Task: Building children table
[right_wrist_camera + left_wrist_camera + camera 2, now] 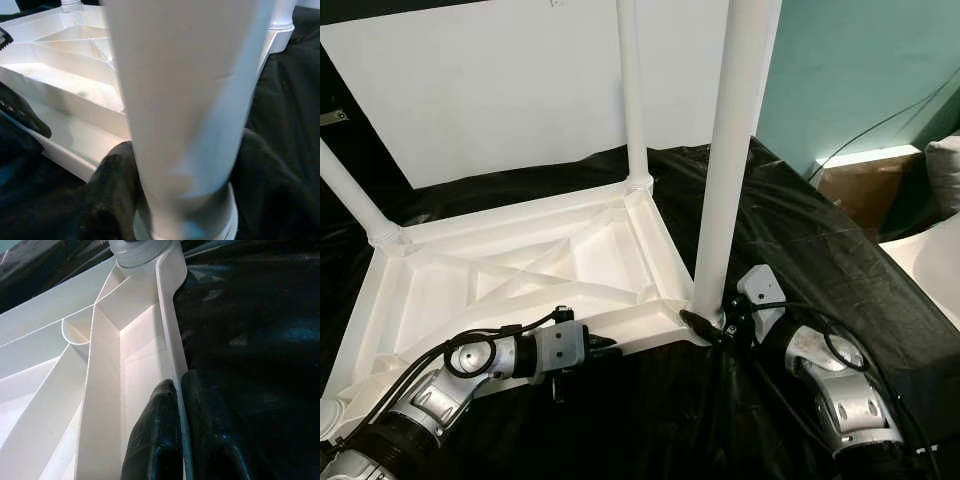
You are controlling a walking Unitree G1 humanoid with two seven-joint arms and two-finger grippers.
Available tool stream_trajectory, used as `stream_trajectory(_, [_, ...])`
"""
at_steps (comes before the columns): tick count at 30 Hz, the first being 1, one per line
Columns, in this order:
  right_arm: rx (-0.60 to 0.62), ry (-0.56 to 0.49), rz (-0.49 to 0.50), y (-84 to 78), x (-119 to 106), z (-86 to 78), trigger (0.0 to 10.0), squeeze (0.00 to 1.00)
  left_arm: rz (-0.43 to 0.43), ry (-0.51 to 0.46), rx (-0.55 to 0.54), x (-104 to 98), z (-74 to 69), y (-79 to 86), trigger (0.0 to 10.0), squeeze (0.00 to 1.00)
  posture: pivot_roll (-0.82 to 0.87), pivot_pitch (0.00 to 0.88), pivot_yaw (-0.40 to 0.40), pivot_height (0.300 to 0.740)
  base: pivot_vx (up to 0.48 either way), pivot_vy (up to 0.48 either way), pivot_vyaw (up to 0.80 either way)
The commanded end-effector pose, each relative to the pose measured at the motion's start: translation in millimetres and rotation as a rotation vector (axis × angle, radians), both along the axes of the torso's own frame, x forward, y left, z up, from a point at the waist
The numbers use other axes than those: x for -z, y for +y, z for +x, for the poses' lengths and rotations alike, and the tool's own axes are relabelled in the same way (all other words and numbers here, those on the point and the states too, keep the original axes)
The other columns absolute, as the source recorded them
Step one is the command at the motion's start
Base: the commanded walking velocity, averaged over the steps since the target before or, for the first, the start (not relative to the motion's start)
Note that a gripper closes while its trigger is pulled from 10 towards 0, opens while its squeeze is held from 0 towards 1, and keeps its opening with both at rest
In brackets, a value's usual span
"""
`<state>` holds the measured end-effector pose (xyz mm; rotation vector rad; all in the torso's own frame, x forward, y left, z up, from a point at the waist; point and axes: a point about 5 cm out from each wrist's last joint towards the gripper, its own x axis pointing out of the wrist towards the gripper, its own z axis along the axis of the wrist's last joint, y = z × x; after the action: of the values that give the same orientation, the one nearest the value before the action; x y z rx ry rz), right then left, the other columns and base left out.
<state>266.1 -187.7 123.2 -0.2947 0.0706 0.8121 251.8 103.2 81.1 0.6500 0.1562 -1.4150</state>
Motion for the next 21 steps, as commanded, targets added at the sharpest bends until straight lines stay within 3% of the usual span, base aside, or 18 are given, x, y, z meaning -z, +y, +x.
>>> stream_trajectory(1, [-0.045, 0.026, -0.016, -0.1, 0.9, -0.4, 0.0, 0.0, 0.21, 0.252, 0.002, 57.1, -29.9, 21.3, 10.0, 0.0, -0.04, 0.01, 0.008, 0.74, 0.0, 0.0, 0.0])
stream_trajectory(13, [-0.029, 0.068, -0.017, -1.7, 12.3, -3.9, 0.0, 0.0, 0.211, 0.253, 0.003, 57.2, -30.9, 23.5, 10.0, 0.0, -0.04, 0.011, 0.012, 0.74, 0.0, 0.0, 0.0])
stream_trajectory(14, [0.04, 0.067, 0.117, 12.2, 9.2, -4.8, 0.0, 0.0, 0.211, 0.252, 0.005, 57.0, -31.3, 23.7, 10.0, 0.0, -0.04, 0.011, 0.008, 0.74, 0.0, 0.0, 0.0])
stream_trajectory(15, [0.11, 0.048, 0.187, 23.6, 9.5, -6.6, 0.0, 0.0, 0.21, 0.251, 0.004, 56.9, -31.5, 23.5, 10.0, 0.0, -0.04, 0.012, 0.005, 0.74, 0.0, 0.0, 0.0])
stream_trajectory(16, [0.11, 0.048, 0.187, 23.6, 9.5, -6.6, 0.0, 0.0, 0.21, 0.251, 0.004, 56.9, -31.5, 23.5, 10.0, 0.0, -0.04, 0.012, 0.005, 0.74, 0.0, 0.0, 0.0])
stream_trajectory(17, [0.24, 0.013, 0.266, 40.6, 13.2, -13.4, 0.0, 0.0, 0.206, 0.252, 0.003, 56.7, -32.2, 23.2, 10.0, 0.0, -0.04, 0.018, 0.003, 0.74, 0.0, 0.0, 0.0])
stream_trajectory(21, [0.366, -0.009, 0.311, 49.4, 18.8, -21.8, 0.0, 0.0, 0.203, 0.253, 0.002, 56.6, -33.4, 22.8, 10.0, 0.0, -0.03, 0.022, 0.0, 0.74, 0.0, 0.0, 0.0])
